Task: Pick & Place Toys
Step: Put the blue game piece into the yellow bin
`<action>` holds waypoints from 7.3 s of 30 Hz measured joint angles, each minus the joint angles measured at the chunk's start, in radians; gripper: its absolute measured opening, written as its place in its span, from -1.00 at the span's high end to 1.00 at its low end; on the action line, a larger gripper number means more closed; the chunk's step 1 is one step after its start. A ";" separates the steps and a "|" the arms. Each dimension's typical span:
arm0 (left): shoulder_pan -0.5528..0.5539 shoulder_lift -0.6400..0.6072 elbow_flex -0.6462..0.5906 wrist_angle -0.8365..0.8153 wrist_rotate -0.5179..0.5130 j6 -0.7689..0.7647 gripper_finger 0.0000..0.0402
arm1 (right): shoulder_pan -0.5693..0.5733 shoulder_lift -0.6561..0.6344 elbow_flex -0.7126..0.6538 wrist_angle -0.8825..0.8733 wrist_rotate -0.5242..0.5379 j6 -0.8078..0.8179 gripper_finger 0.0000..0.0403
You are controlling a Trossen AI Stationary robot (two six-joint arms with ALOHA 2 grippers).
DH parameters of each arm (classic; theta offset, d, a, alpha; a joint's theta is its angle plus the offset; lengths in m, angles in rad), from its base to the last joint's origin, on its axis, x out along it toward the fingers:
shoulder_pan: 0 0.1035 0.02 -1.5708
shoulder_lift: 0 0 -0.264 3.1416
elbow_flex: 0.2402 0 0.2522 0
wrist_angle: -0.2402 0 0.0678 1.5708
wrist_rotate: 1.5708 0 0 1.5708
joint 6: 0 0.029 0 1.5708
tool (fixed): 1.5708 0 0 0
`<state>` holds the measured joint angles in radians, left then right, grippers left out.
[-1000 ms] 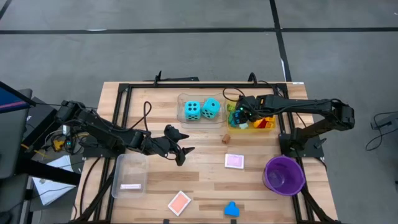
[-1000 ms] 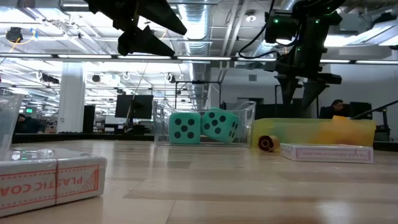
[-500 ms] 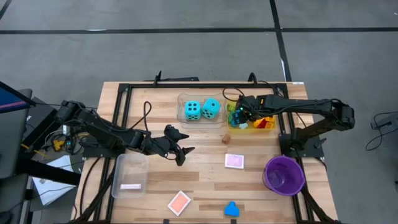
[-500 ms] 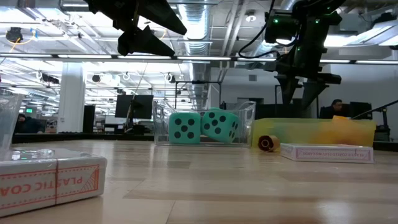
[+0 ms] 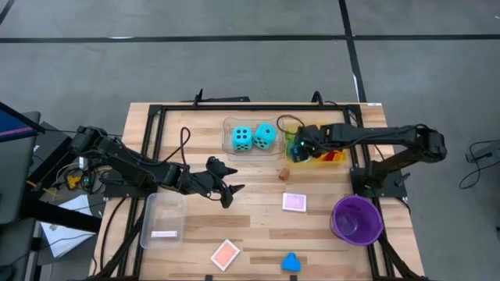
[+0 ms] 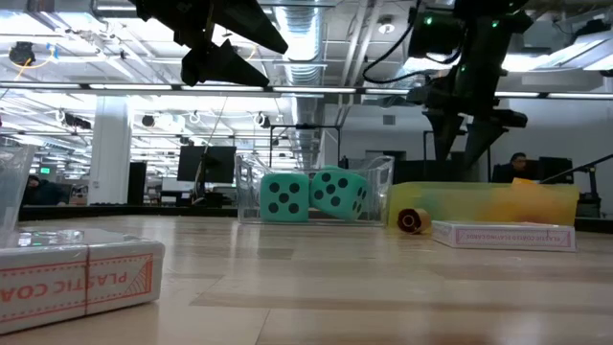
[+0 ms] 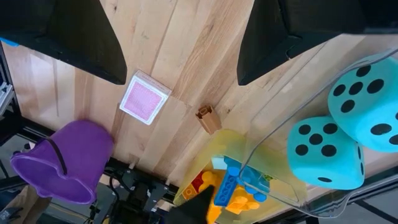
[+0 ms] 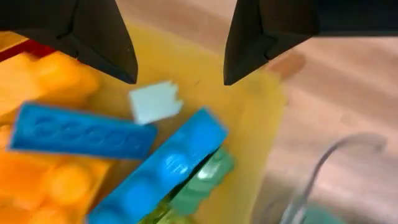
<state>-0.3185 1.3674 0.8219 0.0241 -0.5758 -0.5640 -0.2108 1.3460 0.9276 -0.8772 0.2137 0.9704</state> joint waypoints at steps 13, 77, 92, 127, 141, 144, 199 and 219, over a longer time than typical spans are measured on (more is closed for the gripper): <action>0.000 0.000 0.000 0.000 0.000 -0.022 -0.50 | 0.434 0.000 0.000 0.067 0.002 0.310 -0.14; -0.165 0.000 0.000 -0.230 0.137 -0.018 -0.50 | 0.979 0.474 0.552 0.454 -0.043 -0.111 0.18; -0.161 0.000 0.000 -0.229 0.136 -0.017 -0.50 | 1.033 0.492 0.554 0.231 0.024 0.082 -0.36; -0.157 0.000 0.000 -0.226 0.162 -0.017 -0.50 | 1.051 0.672 0.519 0.158 0.015 0.131 -0.98; -0.157 0.000 0.000 -0.226 0.162 0.006 -0.50 | 1.052 0.672 0.509 0.200 0.020 0.113 -0.97; -0.157 0.000 0.000 -0.226 0.162 0.006 -0.50 | 1.051 0.672 0.509 0.215 0.021 0.108 -0.97; -0.133 0.000 0.000 -0.200 0.162 0.010 -0.50 | 1.032 0.764 0.515 0.230 -0.009 0.132 -0.82; -0.133 0.000 0.000 -0.200 0.162 0.010 -0.50 | 1.025 0.733 0.511 0.169 0.040 0.124 -0.33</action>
<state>-0.4511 1.3678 0.8215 -0.1761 -0.4142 -0.5545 0.8143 2.0787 1.4387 -0.7082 0.2538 1.0946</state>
